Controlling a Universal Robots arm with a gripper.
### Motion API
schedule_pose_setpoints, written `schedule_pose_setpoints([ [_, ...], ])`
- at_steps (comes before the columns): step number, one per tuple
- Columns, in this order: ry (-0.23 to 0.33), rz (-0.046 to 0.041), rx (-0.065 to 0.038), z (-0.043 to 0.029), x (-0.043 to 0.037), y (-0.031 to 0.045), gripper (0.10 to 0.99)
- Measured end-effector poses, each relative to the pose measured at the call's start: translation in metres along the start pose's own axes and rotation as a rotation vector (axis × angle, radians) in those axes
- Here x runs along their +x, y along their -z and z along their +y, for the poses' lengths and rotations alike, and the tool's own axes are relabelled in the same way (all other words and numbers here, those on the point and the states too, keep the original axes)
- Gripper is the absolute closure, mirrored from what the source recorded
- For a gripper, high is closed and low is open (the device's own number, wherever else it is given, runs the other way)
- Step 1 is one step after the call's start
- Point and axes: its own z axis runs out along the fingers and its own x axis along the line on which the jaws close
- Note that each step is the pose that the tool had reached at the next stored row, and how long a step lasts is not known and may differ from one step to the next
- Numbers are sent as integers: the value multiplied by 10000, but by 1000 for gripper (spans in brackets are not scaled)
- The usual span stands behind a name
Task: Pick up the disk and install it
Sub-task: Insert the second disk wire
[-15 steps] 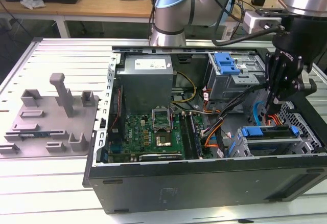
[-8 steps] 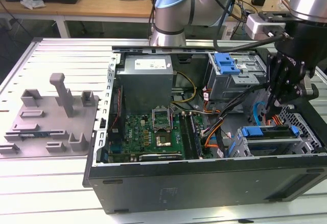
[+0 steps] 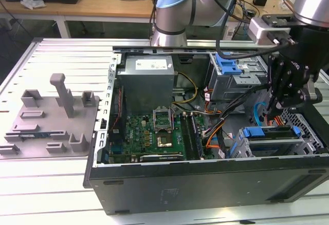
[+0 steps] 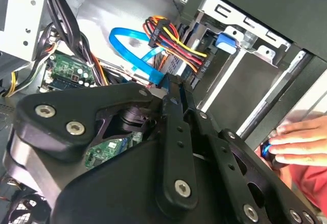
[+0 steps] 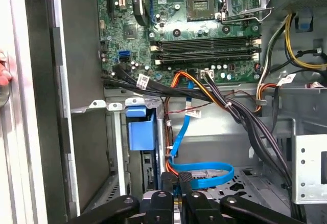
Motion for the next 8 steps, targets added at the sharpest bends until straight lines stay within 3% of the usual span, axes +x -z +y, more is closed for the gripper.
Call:
schedule_pose_setpoints([
  [2, -11, -220, 2, -2, 49, -4, 925],
  [3, -22, -411, 11, -4, 88, -6, 925],
  [5, -29, -577, 19, -6, 128, -9, 925],
  [6, -35, -719, 28, -7, 165, -12, 925],
  [8, -38, -853, 35, -9, 204, -18, 925],
])
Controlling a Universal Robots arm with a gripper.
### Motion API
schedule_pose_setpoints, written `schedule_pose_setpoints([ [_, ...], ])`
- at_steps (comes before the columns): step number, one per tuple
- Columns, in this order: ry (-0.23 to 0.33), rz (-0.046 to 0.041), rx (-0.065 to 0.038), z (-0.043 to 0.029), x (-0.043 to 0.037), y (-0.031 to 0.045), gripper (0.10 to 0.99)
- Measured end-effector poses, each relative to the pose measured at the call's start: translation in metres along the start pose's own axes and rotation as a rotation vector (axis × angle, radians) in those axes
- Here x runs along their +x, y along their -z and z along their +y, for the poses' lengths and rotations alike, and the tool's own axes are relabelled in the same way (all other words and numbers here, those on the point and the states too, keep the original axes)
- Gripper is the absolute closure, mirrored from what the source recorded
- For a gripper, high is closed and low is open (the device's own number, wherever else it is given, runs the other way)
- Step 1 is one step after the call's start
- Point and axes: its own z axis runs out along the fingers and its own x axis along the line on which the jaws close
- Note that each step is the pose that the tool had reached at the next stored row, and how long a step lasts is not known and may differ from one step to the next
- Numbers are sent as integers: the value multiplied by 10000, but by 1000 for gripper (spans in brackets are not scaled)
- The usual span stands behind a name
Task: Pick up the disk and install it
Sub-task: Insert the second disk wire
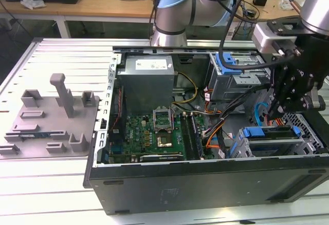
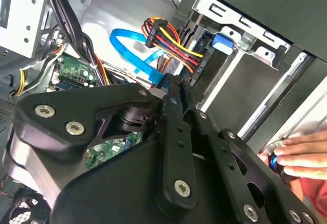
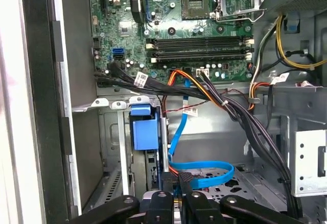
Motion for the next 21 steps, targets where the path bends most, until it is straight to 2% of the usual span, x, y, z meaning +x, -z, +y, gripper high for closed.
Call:
schedule_pose_setpoints([
  [1, -5, -130, 6, 2, 43, -5, 925],
  [3, -5, -173, 5, 12, 56, -18, 925],
  [9, -7, -177, 5, 11, 114, -25, 925],
  [14, -6, -173, 4, 13, 120, -60, 925],
  [21, -6, -177, 4, 6, 158, -72, 925],
])
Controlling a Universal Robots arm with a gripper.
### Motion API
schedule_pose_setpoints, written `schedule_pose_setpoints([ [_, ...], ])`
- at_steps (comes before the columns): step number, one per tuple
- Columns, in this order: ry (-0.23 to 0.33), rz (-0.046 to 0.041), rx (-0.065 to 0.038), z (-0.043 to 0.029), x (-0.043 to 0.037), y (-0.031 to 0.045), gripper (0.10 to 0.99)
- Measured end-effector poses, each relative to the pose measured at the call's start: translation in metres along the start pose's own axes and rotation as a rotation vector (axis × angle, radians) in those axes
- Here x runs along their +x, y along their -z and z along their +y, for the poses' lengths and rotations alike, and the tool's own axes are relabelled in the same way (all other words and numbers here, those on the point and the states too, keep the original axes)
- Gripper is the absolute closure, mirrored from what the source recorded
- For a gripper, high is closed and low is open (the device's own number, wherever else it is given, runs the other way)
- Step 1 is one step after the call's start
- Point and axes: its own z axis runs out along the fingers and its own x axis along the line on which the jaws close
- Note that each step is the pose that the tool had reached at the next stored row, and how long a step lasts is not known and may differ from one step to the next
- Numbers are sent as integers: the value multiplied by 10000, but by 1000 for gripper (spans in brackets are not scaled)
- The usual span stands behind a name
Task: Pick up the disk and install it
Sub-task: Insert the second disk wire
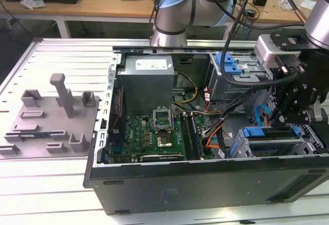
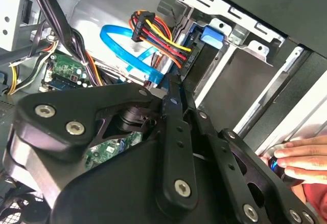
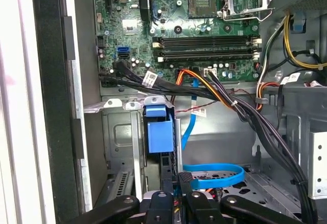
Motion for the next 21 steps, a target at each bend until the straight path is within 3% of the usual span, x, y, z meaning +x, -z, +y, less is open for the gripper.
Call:
schedule_pose_setpoints([
  [10, 0, 2, 1, -8, 9, -19, 925],
  [21, 56, -1, -2, -13, 12, -98, 925],
])
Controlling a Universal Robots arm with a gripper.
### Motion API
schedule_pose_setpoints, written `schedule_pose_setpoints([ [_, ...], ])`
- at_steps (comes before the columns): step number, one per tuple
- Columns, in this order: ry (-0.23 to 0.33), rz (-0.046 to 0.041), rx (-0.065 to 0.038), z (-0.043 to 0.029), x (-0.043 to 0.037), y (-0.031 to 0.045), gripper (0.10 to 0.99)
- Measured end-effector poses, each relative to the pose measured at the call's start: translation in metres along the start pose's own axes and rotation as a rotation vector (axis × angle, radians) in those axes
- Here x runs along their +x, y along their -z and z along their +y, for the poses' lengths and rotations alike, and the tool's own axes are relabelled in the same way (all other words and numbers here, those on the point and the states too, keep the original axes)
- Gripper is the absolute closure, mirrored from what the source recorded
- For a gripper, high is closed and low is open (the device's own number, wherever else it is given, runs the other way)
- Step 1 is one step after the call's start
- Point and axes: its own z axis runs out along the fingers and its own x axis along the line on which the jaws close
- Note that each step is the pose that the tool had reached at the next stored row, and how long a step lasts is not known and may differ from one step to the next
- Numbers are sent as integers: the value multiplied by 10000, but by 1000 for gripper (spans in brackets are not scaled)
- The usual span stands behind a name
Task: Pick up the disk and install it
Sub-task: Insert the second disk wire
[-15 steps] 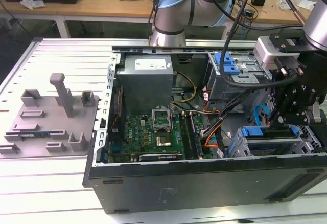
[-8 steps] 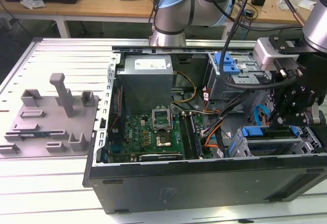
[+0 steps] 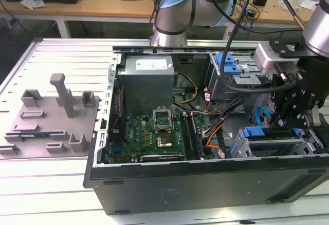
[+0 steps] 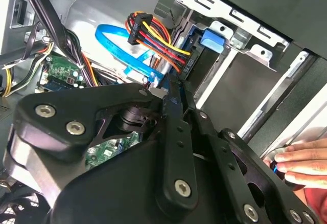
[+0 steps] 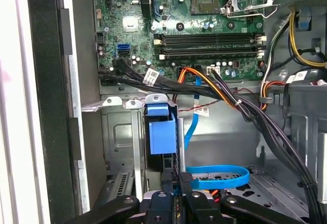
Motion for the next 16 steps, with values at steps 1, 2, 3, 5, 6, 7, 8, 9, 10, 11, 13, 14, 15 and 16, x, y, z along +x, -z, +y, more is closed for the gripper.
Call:
schedule_pose_setpoints([
  [1, 21, -1, -2, 1, 1, -13, 925],
  [2, 35, 0, -4, 2, 1, -24, 925],
  [3, 41, 1, -5, 2, 1, -25, 925],
  [5, 43, -8, -6, 2, 1, -23, 914],
  [6, 44, -4, -6, -1, -1, 23, 851],
  [7, 44, -4, -6, -4, -2, 72, 851],
  [8, 43, -4, -6, -7, -4, 122, 851],
  [9, 43, -3, -6, -9, -6, 157, 851],
  [10, 43, -4, -6, -11, -7, 179, 851],
  [11, 43, -3, -6, -12, -8, 207, 851],
  [13, 43, -3, -6, -16, -11, 267, 851],
  [14, 43, -4, -6, -17, -12, 277, 863],
  [15, 44, -5, -6, -17, -13, 282, 929],
  [16, 44, -5, -6, -17, -17, 285, 980],
])
